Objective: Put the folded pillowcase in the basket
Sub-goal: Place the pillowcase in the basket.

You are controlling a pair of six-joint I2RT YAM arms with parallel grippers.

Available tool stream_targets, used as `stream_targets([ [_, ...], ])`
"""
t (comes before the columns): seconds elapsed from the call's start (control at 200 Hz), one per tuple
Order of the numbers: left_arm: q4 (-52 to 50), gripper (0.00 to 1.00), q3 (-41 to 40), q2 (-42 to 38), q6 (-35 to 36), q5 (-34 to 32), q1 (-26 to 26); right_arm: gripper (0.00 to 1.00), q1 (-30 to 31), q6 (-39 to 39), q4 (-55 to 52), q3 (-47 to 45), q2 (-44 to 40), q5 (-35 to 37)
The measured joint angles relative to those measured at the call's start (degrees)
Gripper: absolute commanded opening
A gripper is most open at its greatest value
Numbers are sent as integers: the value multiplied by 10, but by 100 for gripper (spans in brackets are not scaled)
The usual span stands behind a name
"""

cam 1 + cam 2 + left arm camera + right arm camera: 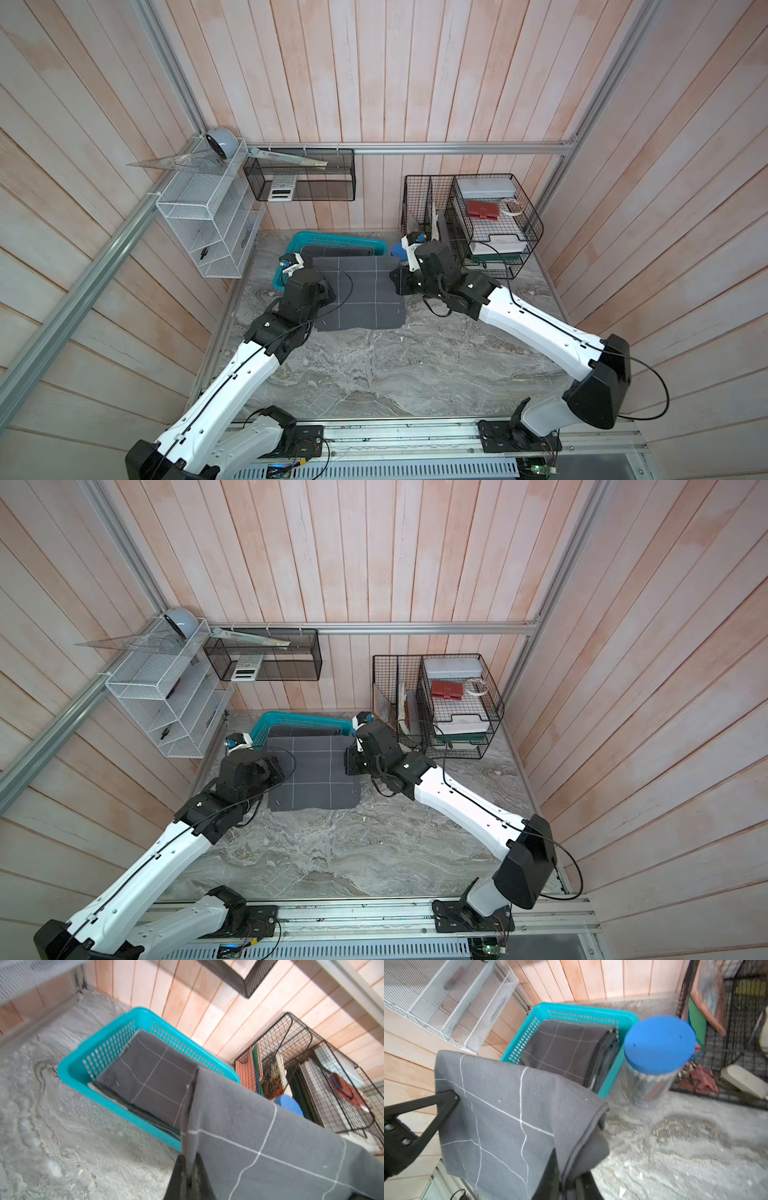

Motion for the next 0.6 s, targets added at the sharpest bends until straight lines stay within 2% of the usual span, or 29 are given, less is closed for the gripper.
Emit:
stream_targets([
  [0.145, -19, 0, 79, 62, 30, 1, 56, 0, 2, -19, 13, 83, 71, 9],
  [0.295, -39, 0, 150, 140, 37, 10, 112, 0, 2, -40, -3, 207, 171, 17],
  [0.6, -33, 0, 207, 257, 39, 31, 183, 0, 0, -73, -85, 459, 372, 36],
])
